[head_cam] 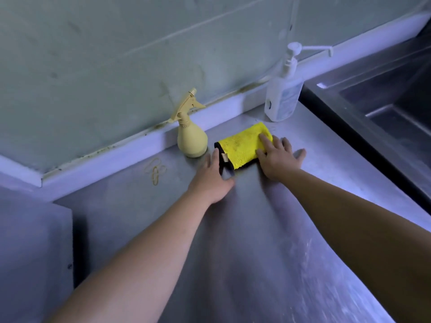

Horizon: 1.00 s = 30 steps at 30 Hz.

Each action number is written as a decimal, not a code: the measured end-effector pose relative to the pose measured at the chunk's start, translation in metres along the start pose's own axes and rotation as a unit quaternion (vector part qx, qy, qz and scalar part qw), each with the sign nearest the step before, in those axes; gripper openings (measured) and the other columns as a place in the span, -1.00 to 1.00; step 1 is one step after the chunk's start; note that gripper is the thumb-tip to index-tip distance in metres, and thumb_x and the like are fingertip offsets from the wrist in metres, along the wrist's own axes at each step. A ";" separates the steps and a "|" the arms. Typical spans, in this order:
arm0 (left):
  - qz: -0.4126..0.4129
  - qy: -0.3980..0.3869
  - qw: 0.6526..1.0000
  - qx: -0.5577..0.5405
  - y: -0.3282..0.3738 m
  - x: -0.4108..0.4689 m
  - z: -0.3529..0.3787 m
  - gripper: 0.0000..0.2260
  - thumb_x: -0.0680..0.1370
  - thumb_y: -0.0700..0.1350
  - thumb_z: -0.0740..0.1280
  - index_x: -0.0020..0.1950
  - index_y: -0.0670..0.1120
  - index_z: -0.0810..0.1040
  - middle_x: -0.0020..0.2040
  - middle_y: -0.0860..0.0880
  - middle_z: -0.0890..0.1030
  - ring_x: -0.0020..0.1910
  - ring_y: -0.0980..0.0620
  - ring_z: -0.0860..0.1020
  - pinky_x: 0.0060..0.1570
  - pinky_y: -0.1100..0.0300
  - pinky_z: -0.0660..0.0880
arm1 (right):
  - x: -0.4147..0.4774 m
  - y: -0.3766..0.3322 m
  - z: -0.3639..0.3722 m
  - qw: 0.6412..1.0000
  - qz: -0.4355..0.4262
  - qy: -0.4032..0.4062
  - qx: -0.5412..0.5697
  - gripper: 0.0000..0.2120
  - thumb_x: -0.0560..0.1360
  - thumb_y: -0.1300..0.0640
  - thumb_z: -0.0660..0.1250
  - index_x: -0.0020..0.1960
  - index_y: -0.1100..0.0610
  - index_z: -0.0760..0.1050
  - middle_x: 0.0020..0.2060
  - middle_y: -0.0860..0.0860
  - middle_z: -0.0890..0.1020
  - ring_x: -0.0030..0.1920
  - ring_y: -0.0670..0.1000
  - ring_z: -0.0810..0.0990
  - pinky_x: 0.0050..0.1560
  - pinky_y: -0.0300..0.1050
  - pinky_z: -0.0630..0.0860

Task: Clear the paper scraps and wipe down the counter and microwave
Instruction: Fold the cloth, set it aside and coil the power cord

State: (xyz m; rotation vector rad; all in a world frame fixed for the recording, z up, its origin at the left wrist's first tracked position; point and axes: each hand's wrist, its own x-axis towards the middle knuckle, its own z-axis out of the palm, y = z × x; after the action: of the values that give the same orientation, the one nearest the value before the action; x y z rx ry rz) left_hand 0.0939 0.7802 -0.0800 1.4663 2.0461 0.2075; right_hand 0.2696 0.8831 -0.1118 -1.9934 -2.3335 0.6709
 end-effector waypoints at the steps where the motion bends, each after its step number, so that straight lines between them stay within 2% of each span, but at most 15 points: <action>1: 0.008 0.001 1.000 -0.026 -0.001 -0.014 -0.006 -0.18 0.54 0.08 0.33 0.61 0.15 -0.17 0.64 0.02 -0.13 0.60 -0.06 0.04 0.53 0.02 0.12 | -0.004 -0.004 -0.005 1.000 0.015 -0.018 -0.007 -0.48 0.65 -0.20 -0.08 0.58 -0.26 -0.06 0.61 -0.08 0.04 0.61 0.05 -0.07 0.42 0.46 -0.09; 5: 0.070 0.018 0.991 -0.114 -0.015 -0.102 -0.011 -0.20 0.55 -0.02 0.39 0.62 0.11 -0.07 0.63 0.10 -0.02 0.57 0.17 0.05 0.48 0.29 0.01 | -0.028 -0.016 -0.034 0.996 0.058 -0.065 -0.023 -0.41 0.63 -0.22 0.01 0.58 -0.30 -0.16 0.63 -0.08 -0.10 0.61 0.13 -0.17 0.45 0.48 -0.09; 7: 0.079 0.019 0.985 -0.151 -0.031 -0.157 -0.010 -0.23 0.56 -0.01 0.39 0.62 0.14 -0.03 0.60 0.17 0.06 0.52 0.31 0.05 0.42 0.40 -0.01 | -0.051 -0.024 -0.049 0.998 0.027 -0.048 -0.013 -0.39 0.63 -0.21 0.05 0.58 -0.31 -0.17 0.63 -0.07 -0.16 0.61 0.14 -0.18 0.47 0.44 -0.09; 10: 0.052 0.026 0.981 -0.187 -0.063 -0.242 -0.016 -0.31 0.57 0.07 0.37 0.57 0.29 0.03 0.51 0.31 0.14 0.43 0.44 0.11 0.36 0.46 0.08 | -0.109 -0.055 -0.060 0.998 -0.060 0.012 0.034 -0.38 0.60 -0.19 0.17 0.58 -0.28 -0.01 0.63 -0.04 -0.05 0.61 0.11 -0.05 0.49 0.33 -0.02; 13: 0.028 0.066 0.967 -0.245 -0.091 -0.322 -0.037 -0.41 0.57 0.02 0.39 0.45 0.40 0.15 0.46 0.33 0.26 0.40 0.40 0.29 0.30 0.51 0.23 | -0.191 -0.102 -0.062 0.978 -0.167 0.055 0.115 -0.41 0.58 -0.08 0.29 0.56 -0.14 0.21 0.59 0.03 0.17 0.57 0.11 0.13 0.47 0.17 0.10; 16: 0.035 0.139 0.937 -0.318 -0.117 -0.396 -0.074 -0.49 0.57 -0.14 0.40 0.41 0.26 0.33 0.40 0.27 0.45 0.34 0.33 0.43 0.37 0.22 0.40 | -0.278 -0.157 -0.066 0.945 -0.272 0.055 0.172 -0.52 0.57 0.02 0.36 0.47 0.04 0.41 0.48 0.07 0.38 0.48 0.15 0.31 0.46 0.12 0.22; 17: 0.038 0.160 0.928 -0.335 -0.125 -0.420 -0.090 -0.51 0.57 -0.17 0.39 0.40 0.22 0.38 0.35 0.26 0.51 0.32 0.28 0.47 0.33 0.19 0.45 | -0.305 -0.177 -0.068 0.932 -0.304 0.055 0.187 -0.56 0.57 0.06 0.38 0.42 0.08 0.46 0.44 0.09 0.43 0.46 0.16 0.36 0.44 0.14 0.26; 19: 0.057 0.207 0.912 -0.350 -0.146 -0.465 -0.122 -0.55 0.57 -0.20 0.37 0.38 0.18 0.44 0.28 0.23 0.57 0.28 0.20 0.54 0.18 0.26 0.53 | -0.357 -0.219 -0.073 0.907 -0.362 0.056 0.208 -0.62 0.56 0.10 0.39 0.36 0.09 0.51 0.39 0.09 0.48 0.42 0.14 0.40 0.42 0.16 0.31; 20: 0.070 0.235 0.905 -0.347 -0.159 -0.486 -0.138 -0.58 0.58 -0.20 0.37 0.38 0.13 0.46 0.26 0.19 0.59 0.26 0.17 0.56 0.14 0.30 0.53 | -0.380 -0.239 -0.074 0.895 -0.390 0.059 0.211 -0.64 0.56 0.10 0.39 0.35 0.08 0.53 0.38 0.08 0.49 0.41 0.14 0.41 0.41 0.17 0.32; 24: 0.099 0.355 0.871 -0.325 -0.224 -0.560 -0.190 -0.72 0.57 -0.13 0.36 0.28 0.02 0.58 0.16 0.08 0.67 0.21 0.11 0.61 0.20 0.30 0.49 | -0.459 -0.323 -0.065 0.853 -0.477 0.060 0.202 -0.67 0.56 0.02 0.34 0.31 0.02 0.55 0.35 0.04 0.51 0.38 0.11 0.43 0.39 0.13 0.35; 27: 0.071 0.443 0.832 -0.326 -0.297 -0.601 -0.216 -0.78 0.55 -0.12 0.34 0.17 0.05 0.62 0.11 0.10 0.69 0.17 0.12 0.62 0.20 0.30 0.49 | -0.496 -0.394 -0.037 0.856 -0.490 0.026 0.165 -0.64 0.58 0.00 0.35 0.36 -0.04 0.51 0.42 0.01 0.44 0.44 0.10 0.37 0.44 0.12 0.28; 30: 0.018 0.508 0.796 -0.329 -0.377 -0.632 -0.231 -0.78 0.59 -0.24 0.34 0.11 0.06 0.62 0.09 0.08 0.69 0.15 0.20 0.61 0.20 0.35 0.47 | -0.517 -0.461 0.005 0.872 -0.483 -0.003 0.080 -0.54 0.59 -0.10 0.28 0.48 -0.11 0.37 0.55 0.02 0.26 0.55 0.09 0.18 0.50 0.07 0.09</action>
State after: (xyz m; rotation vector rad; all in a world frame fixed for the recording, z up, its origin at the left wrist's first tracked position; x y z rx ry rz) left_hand -0.2090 0.1182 0.1749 0.9707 2.2590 1.8579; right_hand -0.0654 0.3463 0.1704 -0.5557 -2.6898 0.7096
